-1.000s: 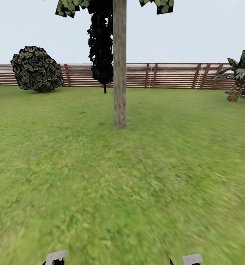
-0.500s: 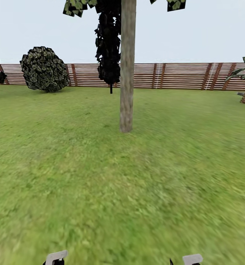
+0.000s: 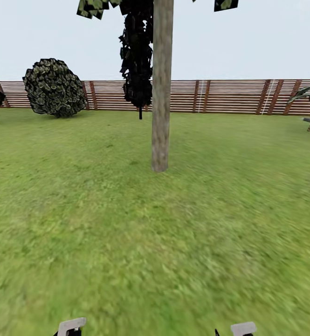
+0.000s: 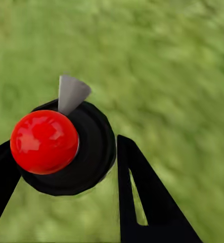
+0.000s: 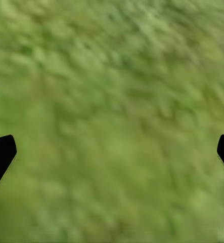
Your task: In the garden, pick up the pesticide atomizer on the floor and spray pesticide onto both trees until each tree trunk is fully covered.
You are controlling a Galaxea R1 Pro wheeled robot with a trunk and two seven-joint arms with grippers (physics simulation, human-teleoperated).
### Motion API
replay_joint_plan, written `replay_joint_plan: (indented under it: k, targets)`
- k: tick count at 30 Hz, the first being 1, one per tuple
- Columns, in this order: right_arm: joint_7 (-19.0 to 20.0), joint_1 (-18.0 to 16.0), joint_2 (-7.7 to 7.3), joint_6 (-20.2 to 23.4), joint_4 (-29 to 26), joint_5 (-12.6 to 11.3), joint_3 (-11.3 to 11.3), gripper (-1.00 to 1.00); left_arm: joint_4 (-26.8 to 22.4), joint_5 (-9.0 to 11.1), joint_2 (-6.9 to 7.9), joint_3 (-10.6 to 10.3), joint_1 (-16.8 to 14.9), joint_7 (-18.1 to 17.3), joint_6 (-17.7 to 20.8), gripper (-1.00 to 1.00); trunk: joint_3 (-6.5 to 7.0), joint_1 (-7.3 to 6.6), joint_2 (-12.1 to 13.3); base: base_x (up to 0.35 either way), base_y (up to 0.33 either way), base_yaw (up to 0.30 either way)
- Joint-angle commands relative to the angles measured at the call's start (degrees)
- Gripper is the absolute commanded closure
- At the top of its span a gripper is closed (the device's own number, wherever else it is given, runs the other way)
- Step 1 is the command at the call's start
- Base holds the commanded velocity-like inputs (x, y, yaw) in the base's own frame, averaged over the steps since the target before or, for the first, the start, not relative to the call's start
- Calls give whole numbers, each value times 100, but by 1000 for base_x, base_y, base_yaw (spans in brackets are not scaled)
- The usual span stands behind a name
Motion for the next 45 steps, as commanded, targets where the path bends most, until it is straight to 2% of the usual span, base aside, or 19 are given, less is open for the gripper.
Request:
replay_joint_plan:
  k: [1, 45]
  targets:
    - [-2, -3, 4, -23, 5, 61, -31, -100, 4, 57, 1, -11, -3, -7, -18, 100, -5, 2, -2, 339, 0, 0]
    - [-2, -3, 4, -25, 31, 63, -21, -100, -3, 57, 4, -11, -3, -6, -18, 100, -5, 2, -2, 339, 0, 0]
